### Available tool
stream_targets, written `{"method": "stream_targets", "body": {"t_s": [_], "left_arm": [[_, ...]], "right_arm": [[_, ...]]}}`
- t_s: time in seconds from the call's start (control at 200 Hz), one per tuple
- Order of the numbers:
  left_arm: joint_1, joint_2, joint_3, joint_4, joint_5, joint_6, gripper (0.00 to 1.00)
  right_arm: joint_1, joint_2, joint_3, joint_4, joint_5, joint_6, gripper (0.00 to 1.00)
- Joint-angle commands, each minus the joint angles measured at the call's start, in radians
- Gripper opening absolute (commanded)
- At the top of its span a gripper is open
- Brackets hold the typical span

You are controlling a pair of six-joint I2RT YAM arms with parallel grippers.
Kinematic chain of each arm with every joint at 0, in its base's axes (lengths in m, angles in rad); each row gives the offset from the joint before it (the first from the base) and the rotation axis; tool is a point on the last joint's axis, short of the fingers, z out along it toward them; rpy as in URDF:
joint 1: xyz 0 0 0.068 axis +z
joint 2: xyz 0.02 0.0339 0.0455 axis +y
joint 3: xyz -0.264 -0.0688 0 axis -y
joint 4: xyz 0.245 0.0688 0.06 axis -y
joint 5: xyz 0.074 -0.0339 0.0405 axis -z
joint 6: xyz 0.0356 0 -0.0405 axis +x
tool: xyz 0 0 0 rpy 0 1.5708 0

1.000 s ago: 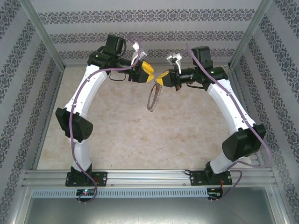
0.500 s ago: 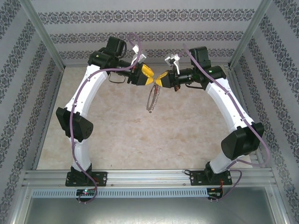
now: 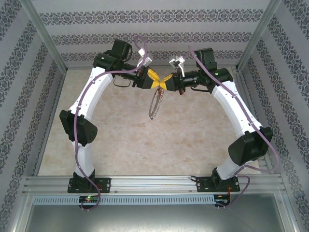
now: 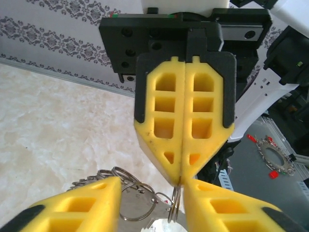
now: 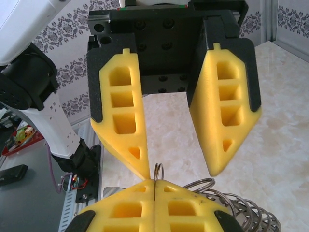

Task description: Put the keys on the keyring

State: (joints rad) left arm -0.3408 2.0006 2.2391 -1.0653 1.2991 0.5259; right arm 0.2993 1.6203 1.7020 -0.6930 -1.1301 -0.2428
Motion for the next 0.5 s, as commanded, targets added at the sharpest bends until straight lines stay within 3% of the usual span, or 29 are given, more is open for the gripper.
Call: {"method": "stream_targets", "body": {"t_s": [0.0,0.18,0.365,0.495], "left_arm": [[-0.014,0.014,0.020,0.001,0.040,0.005,0.32],[-0.021,0.019,0.022,-0.004,0.045,0.015,0.15],[-0.022,0.018,0.021,-0.033,0.046,0.031,0.30],[-0.021,0.014,0.023,-0.059,0.034,0.051,0.32]], "right_arm": [[0.012,0.009,0.035,0.018,-0.019,-0.019,0.00],[0.011,0.012,0.036,0.021,-0.015,-0.017,0.00],[0.010,0.017,0.045,0.027,-0.002,-0.012,0.00],[0.006,0.017,0.044,0.031,0.001,-0.009,0.00]]}}
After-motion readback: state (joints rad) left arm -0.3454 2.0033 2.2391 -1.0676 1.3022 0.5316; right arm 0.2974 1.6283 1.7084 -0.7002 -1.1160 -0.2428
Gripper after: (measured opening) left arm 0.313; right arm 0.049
